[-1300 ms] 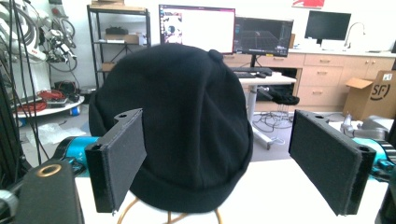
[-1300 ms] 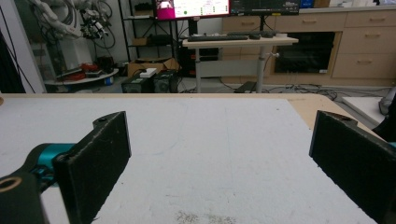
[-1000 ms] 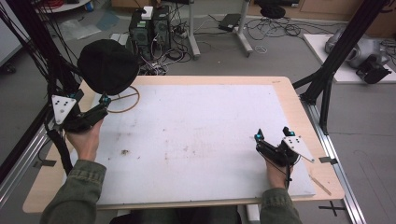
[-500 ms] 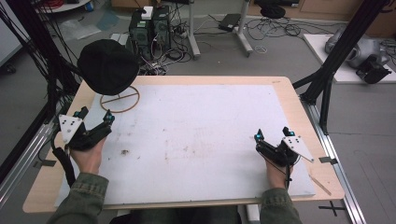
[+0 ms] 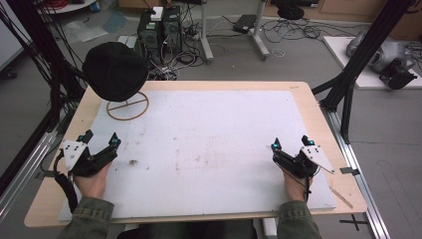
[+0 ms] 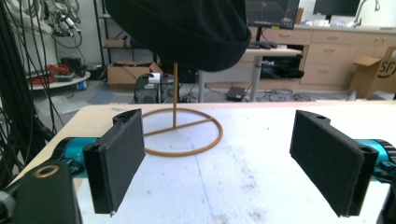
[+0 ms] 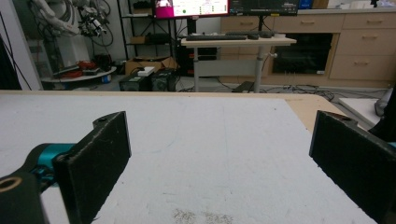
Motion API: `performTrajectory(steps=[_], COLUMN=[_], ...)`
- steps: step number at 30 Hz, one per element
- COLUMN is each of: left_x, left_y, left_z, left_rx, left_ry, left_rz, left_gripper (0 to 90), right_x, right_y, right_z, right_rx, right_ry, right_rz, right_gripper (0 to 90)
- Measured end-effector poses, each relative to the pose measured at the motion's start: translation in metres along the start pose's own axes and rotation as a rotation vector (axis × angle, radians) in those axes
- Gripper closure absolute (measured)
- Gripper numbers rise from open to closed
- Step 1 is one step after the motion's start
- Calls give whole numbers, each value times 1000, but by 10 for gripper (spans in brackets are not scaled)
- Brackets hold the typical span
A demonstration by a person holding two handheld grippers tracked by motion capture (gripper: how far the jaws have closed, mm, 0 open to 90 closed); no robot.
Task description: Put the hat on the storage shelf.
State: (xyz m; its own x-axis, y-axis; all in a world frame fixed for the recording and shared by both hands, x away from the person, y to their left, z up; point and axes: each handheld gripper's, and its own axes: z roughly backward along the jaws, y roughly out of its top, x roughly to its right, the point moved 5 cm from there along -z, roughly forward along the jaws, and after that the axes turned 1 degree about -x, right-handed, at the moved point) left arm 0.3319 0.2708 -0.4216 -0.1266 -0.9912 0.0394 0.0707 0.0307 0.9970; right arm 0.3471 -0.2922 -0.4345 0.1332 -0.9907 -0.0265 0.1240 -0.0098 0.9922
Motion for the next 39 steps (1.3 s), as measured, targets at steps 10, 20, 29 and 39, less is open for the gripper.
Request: performTrajectory(steps=[10, 20, 29, 39], left_x=[1, 5, 6, 7], left_y=[-3, -5, -5, -6], left_z=[3, 1, 0, 0], left_rx=[1, -11, -14, -20], left_ry=[6, -1, -16, -48], left_rz=[-28, -34, -12, 9], left_gripper=[180, 180, 181, 180], right_x=[1, 5, 6, 6], right_y=[-1, -2, -3, -3], right_z=[1, 4, 6, 5], right_rx=[-8, -15, -21, -28], right_ry=[0, -9, -12, -7], right_rz=[5, 5, -2, 4], right_gripper=[44, 44, 44, 44])
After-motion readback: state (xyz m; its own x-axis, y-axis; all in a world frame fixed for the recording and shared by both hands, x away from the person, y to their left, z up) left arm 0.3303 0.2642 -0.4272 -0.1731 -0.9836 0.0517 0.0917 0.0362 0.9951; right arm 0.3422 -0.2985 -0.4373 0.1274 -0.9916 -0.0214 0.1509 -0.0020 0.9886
